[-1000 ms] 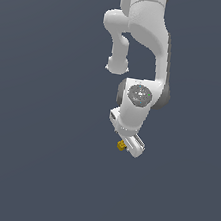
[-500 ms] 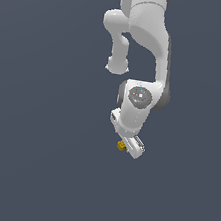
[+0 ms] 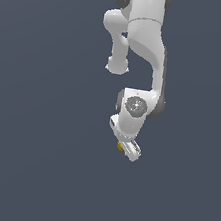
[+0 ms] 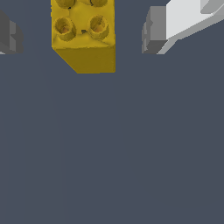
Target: Pick up the object and move it to a goal position.
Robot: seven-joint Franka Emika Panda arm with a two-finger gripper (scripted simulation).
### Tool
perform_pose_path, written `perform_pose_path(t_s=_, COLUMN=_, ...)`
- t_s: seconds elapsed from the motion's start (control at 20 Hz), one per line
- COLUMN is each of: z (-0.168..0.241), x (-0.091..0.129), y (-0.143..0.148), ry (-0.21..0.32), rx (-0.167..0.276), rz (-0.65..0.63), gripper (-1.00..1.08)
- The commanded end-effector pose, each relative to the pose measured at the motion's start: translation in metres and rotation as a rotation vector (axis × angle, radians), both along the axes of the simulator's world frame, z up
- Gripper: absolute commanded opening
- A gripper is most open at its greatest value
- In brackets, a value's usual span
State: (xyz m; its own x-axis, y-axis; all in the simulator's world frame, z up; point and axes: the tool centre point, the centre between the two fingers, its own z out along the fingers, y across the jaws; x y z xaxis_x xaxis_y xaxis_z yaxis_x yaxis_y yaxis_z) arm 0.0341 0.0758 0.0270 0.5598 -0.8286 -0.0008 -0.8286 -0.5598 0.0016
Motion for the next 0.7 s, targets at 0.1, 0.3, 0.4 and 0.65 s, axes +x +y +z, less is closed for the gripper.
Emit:
perform_pose_path(t_s=0.1, z=-0.0051, x=0.0016, y=0.0002, ry=-0.002, rx=0.000, rz=0.000, gripper=1.00)
perform_pose_path(t_s=0.3, z=-0.0051, x=0.0016, y=0.0002, ry=-0.002, rx=0.000, rz=0.000, gripper=-1.00)
perform_pose_path(t_s=0.4, z=-0.0051, x=0.0016, y=0.0002, ry=-0.002, rx=0.000, rz=0.000, gripper=-1.00)
perform_pose_path(t_s=0.65, z=-0.0049, x=0.0015, y=0.0003, ry=-0.002, rx=0.000, rz=0.000, gripper=-1.00)
